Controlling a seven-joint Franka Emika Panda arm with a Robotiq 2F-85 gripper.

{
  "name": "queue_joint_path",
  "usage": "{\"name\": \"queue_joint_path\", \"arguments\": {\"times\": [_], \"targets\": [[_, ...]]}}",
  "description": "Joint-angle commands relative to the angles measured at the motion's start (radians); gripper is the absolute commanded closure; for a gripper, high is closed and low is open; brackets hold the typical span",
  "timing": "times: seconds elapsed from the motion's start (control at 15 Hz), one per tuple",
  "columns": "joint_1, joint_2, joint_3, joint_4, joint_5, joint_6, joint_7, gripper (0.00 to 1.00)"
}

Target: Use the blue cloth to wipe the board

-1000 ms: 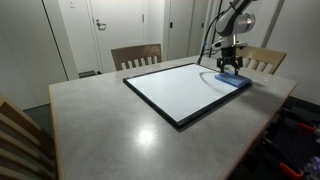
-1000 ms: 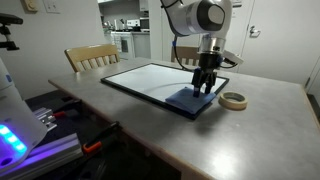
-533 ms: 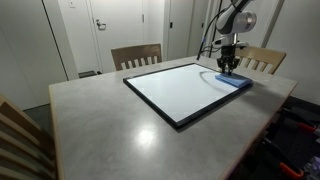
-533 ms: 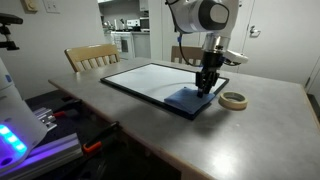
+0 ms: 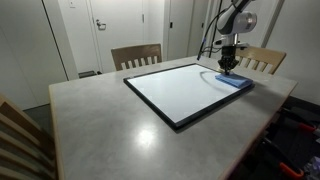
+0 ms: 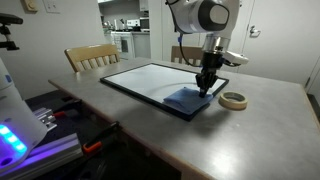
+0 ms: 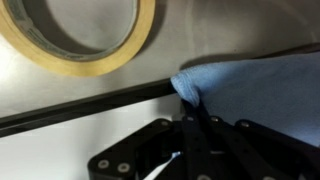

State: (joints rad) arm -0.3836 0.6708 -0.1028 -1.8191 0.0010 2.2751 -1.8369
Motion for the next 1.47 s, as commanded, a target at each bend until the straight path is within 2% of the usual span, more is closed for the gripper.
{"name": "queue_joint_path", "arguments": {"times": [0.0, 0.93, 1.4], "targets": [[-0.021, 0.021, 0.020, -0.005, 0.020, 0.033, 0.003, 0.99], [0.030, -0.037, 0.009, -0.046, -0.021, 0.008, 0.071, 0.99], [0.021, -0.018, 0.015, -0.049, -0.013, 0.024, 0.076, 0.99]]}}
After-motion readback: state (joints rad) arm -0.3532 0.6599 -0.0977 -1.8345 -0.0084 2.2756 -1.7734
